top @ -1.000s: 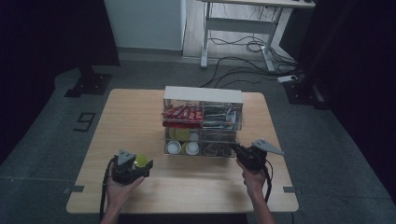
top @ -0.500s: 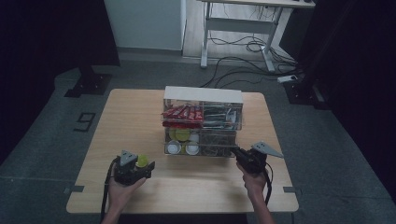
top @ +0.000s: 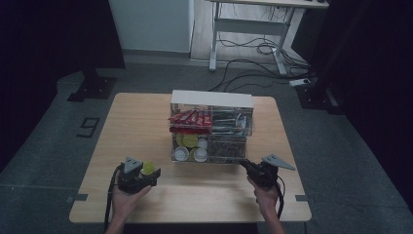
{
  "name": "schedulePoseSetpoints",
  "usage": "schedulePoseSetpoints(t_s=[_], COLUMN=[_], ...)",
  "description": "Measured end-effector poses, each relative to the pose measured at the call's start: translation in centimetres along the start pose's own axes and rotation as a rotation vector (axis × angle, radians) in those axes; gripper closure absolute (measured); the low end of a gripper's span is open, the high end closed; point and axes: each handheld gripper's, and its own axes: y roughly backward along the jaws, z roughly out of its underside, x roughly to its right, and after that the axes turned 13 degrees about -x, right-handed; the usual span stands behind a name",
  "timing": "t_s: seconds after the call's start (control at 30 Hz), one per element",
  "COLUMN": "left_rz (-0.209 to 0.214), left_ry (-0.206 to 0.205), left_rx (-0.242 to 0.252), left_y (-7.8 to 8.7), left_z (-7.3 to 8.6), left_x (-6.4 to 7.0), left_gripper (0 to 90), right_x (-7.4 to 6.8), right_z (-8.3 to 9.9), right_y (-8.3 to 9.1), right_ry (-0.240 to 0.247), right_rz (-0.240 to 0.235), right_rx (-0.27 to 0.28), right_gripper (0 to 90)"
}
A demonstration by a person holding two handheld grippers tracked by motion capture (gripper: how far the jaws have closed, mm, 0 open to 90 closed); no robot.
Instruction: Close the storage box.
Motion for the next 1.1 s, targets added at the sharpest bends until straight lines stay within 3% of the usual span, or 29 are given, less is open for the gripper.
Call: schedulePoseSetpoints(t_s=[0.37, 1.1], left_rz=[0.0, 0.005], left_ry=[-0.001, -0.004], left_rx=[-0.006, -0.017], left_y=[-0.1, -0.3], left_z=[0.0, 0.1], left_x=[-0.1, -0.1], left_gripper=[24.2, 24.2], right_x=[0.2, 1.2], right_z=[0.6, 1.5], right_y=[0.0, -0.7], right_ry=[-0.01, -0.04], right_rz=[0.004, -0.012], right_rx=[-0.021, -0.116], right_gripper=[88.7, 87.5])
